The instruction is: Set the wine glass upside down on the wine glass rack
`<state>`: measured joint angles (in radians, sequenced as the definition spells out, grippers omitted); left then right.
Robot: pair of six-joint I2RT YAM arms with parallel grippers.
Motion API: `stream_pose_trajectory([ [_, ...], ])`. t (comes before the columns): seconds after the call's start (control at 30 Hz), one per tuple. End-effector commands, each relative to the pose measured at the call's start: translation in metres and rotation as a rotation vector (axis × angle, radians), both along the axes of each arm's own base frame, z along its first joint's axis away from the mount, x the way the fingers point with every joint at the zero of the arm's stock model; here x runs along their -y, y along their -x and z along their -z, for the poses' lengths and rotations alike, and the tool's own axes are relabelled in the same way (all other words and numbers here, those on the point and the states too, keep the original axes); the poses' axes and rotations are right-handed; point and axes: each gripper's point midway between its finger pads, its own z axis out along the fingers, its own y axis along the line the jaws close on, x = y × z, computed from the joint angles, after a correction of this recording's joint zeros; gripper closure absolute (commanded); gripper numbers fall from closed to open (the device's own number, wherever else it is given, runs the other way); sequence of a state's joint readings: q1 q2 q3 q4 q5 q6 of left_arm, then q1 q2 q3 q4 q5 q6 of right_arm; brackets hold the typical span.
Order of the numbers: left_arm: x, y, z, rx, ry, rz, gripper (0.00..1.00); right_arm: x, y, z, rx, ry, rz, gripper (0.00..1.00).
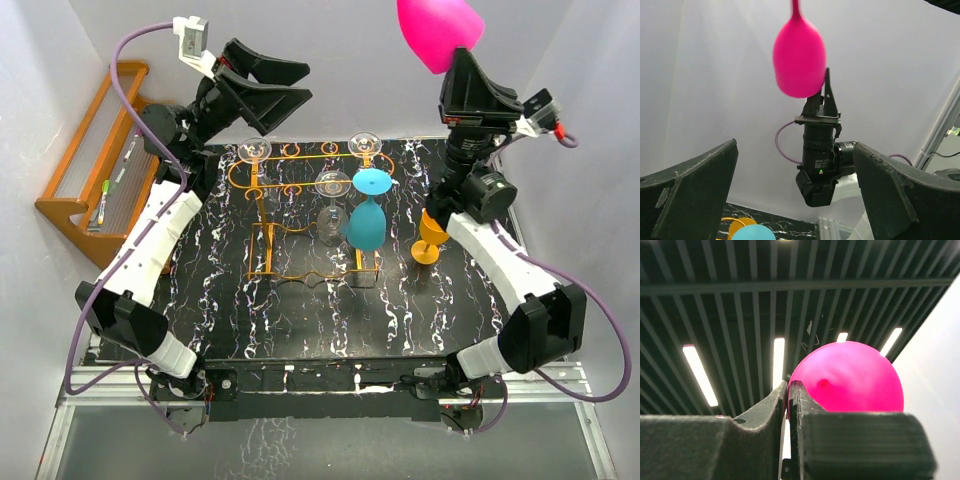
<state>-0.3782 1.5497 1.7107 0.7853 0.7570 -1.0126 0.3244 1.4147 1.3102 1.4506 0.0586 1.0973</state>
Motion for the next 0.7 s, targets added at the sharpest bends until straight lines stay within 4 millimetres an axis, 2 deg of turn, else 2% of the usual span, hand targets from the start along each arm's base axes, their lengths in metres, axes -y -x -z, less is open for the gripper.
stream_pose_trajectory([
  [0.0,-0.018,0.032,-0.034,0.284,0.036,-0.022,0.03,0.026,0.055,0.005,0.230,-0.252,-0.121,0.92],
  [0.03,-0.021,0.032,-0.039,0.303,0.041,-0.033,0.03,0.023,0.052,0.006,0.232,-0.252,-0.164,0.92],
  [0.17,-0.029,0.032,-0.055,0.347,0.060,-0.055,0.03,-0.012,0.053,0.005,0.232,-0.226,-0.221,0.92],
  [0.23,-0.030,0.036,-0.061,0.365,0.064,-0.052,0.03,-0.021,0.051,0.005,0.221,-0.252,-0.266,0.92],
  [0.37,-0.036,0.033,-0.064,0.369,0.058,-0.076,0.03,-0.042,0.047,0.003,0.241,-0.247,-0.360,0.92],
  [0.53,-0.044,0.027,-0.056,0.349,0.049,-0.096,0.04,-0.048,0.049,0.001,0.250,-0.251,-0.373,0.92],
  [0.67,-0.048,0.022,-0.059,0.350,0.053,-0.127,0.04,-0.057,0.053,0.003,0.253,-0.227,-0.408,0.92],
])
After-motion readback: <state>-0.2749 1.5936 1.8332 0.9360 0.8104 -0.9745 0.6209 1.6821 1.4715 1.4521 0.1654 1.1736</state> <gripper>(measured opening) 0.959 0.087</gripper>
